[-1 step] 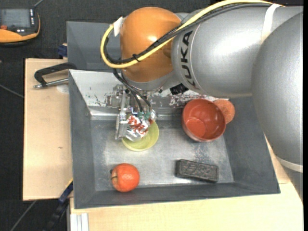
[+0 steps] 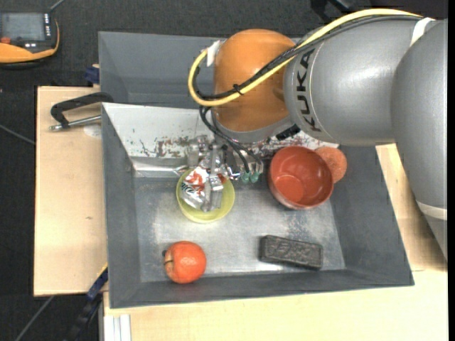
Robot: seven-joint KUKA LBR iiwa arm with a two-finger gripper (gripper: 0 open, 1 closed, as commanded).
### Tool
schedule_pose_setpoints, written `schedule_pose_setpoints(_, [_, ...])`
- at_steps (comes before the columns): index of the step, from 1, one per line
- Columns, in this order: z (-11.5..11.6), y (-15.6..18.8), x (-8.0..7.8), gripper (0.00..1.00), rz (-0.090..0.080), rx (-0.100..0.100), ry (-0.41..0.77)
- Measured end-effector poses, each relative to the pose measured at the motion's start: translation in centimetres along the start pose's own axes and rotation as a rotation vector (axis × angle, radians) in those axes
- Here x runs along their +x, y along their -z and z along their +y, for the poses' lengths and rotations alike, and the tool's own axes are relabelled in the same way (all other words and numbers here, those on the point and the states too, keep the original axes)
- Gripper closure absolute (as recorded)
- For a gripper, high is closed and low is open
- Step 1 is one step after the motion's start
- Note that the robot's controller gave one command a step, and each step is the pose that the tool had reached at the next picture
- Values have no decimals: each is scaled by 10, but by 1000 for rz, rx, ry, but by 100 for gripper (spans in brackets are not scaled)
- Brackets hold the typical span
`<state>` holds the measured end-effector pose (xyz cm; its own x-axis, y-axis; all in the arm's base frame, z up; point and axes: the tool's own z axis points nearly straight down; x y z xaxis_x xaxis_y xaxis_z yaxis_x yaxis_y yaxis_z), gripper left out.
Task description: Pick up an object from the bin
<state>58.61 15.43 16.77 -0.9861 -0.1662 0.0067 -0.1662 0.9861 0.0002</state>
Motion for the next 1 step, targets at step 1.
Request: schedule_pose_setpoints(1, [-31,36,-6,0,-10,0,117])
